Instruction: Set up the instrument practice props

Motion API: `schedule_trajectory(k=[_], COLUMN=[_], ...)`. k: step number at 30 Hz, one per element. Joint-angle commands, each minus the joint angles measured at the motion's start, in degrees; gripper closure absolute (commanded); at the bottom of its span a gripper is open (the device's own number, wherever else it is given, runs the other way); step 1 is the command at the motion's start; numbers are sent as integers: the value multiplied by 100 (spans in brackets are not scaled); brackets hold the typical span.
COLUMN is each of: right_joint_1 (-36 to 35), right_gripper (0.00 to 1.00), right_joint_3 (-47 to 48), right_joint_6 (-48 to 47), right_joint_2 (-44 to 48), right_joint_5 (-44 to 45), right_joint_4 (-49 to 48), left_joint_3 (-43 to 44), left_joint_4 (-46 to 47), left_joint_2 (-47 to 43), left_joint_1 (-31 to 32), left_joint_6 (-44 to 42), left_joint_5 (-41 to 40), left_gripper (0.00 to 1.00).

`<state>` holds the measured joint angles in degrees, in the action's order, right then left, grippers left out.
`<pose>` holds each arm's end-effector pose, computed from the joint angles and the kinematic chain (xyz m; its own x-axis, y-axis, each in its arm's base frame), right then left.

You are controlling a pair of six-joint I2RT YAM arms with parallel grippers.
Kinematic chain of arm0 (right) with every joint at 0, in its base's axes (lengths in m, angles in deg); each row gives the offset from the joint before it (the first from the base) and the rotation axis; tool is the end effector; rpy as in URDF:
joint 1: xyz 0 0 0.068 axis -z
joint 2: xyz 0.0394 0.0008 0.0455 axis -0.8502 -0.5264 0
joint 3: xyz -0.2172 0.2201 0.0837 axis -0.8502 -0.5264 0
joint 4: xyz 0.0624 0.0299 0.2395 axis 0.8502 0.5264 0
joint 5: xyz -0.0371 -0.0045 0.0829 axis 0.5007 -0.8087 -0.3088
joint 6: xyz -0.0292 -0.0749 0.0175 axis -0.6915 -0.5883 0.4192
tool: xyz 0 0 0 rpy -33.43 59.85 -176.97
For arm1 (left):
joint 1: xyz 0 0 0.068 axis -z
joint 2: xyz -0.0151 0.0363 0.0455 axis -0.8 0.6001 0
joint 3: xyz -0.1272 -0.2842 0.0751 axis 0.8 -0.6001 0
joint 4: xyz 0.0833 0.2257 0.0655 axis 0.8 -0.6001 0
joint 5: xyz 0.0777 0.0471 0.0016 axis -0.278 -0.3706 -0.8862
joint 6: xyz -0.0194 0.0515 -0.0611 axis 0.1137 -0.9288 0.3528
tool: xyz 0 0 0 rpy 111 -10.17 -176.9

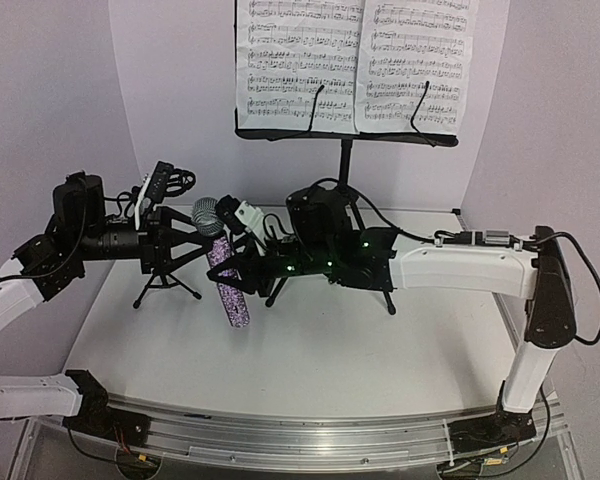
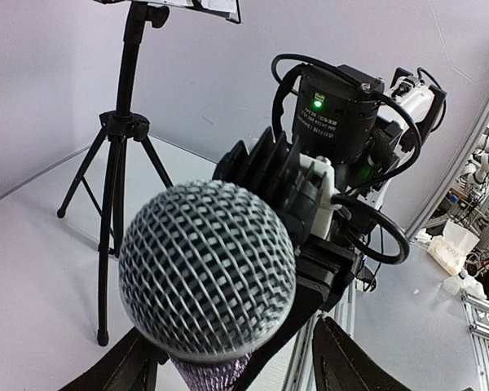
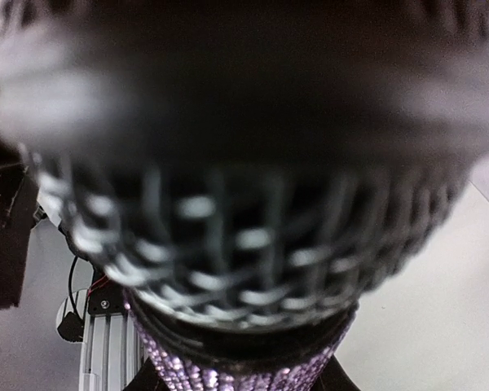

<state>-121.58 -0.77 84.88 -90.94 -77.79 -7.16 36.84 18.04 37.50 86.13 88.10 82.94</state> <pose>0.2035 0.4438 0.3678 -0.0467 -0.2055 -0.9775 -0.9766 0.2148 0.0015 0.1252 -0.1391 0.3983 -0.2473 0.0697 -0.9664 0.9387 0.2644 -0.2212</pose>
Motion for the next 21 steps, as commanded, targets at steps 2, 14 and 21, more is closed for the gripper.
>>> schedule_trajectory(k=[2,14,21], right_joint_1=[-177,-277,-279], right_gripper=[100,100,100], right_joint_3=[482,1029,907], right_joint_6=[-340,-278,-205], right_joint_2=[138,-176,-159], right_joint_5=[-402,-549,-322], right_joint_4=[-449,-615,-645], left_joint_3=[343,577,760], left_joint_4=[366,624,782], left_joint_2=[138,356,299], left_joint_1=[30,37,33], left_joint_6=[-129,-99,78], left_joint_5=[486,558,121], left_gripper=[34,71,100])
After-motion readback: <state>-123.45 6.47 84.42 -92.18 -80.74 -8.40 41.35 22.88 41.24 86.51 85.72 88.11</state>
